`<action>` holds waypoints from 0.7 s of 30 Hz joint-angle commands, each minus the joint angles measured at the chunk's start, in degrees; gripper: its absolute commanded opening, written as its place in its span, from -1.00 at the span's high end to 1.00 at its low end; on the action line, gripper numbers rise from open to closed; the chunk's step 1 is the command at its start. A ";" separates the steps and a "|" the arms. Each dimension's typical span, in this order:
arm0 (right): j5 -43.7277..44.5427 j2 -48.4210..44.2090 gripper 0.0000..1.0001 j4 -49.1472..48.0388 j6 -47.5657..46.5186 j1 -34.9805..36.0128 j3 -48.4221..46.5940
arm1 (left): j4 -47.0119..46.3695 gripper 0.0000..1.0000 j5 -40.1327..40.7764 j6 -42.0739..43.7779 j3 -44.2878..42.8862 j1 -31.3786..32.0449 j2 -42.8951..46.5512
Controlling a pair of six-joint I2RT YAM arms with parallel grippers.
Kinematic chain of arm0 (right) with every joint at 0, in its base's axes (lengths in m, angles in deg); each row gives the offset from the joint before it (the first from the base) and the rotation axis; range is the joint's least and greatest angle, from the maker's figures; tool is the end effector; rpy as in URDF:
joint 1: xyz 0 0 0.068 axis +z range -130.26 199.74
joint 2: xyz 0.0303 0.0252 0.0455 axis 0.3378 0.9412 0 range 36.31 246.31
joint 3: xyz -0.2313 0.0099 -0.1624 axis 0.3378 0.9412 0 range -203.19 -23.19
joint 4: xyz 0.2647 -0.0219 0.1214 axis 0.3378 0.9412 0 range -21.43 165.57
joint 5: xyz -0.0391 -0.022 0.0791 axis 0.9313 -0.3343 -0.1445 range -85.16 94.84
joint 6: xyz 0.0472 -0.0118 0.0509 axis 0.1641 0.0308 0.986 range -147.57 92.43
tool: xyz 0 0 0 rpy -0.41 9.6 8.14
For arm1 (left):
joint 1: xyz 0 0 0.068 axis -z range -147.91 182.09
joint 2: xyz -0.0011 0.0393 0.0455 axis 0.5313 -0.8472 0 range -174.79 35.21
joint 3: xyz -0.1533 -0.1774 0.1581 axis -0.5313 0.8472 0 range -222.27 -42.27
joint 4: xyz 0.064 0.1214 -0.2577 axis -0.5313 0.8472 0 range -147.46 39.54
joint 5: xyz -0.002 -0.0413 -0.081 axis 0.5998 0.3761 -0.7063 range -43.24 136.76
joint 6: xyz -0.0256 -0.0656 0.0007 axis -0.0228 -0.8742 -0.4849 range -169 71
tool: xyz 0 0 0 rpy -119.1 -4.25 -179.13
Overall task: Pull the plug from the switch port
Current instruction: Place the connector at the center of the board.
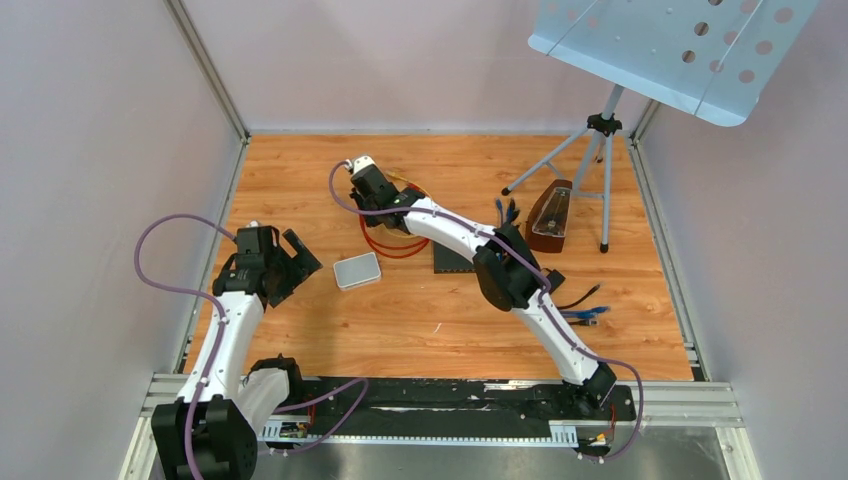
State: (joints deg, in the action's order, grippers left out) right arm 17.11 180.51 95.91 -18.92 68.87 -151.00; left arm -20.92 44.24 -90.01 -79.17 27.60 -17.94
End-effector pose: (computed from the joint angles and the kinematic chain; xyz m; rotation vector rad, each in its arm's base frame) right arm 0.4147 0.4606 0.1631 -0.7039 2.2177 0.2609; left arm 0.2175 0.0145 0.2082 -0.9572 2.3307 -0.3184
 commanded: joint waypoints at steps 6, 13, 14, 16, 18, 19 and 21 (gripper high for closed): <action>-9.83 -11.08 0.06 -0.33 1.64 0.08 0.36 | -1.62 -1.00 -0.92 0.77 -1.70 -0.08 -0.03; -3.25 -32.67 -0.30 -2.43 3.48 -1.48 17.08 | -1.82 -1.00 -1.18 1.81 -3.06 -0.08 0.11; -2.77 -36.83 -0.37 -3.51 4.20 -2.18 21.22 | -1.88 -1.00 -1.13 1.81 -3.37 -0.06 0.14; -1.93 -44.86 -0.52 -4.64 6.67 -4.40 30.28 | -2.26 -1.00 -1.21 1.90 -3.78 -0.01 0.10; -2.13 -52.94 -0.62 -4.83 9.42 -7.04 38.76 | -2.33 -1.00 -1.48 2.40 -4.58 0.01 -0.08; -1.61 -56.91 -0.65 -4.83 10.59 -8.43 42.63 | -2.43 -1.00 -1.73 2.69 -4.84 -0.04 -0.10; -0.32 -65.39 -0.70 -4.74 13.52 -11.50 50.97 | -2.73 -1.00 -2.04 3.08 -5.56 0.00 -0.11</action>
State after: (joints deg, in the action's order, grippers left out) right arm 13.35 125.47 91.29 -12.12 62.38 -112.27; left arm -21.36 43.23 -88.83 -81.47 27.62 -18.13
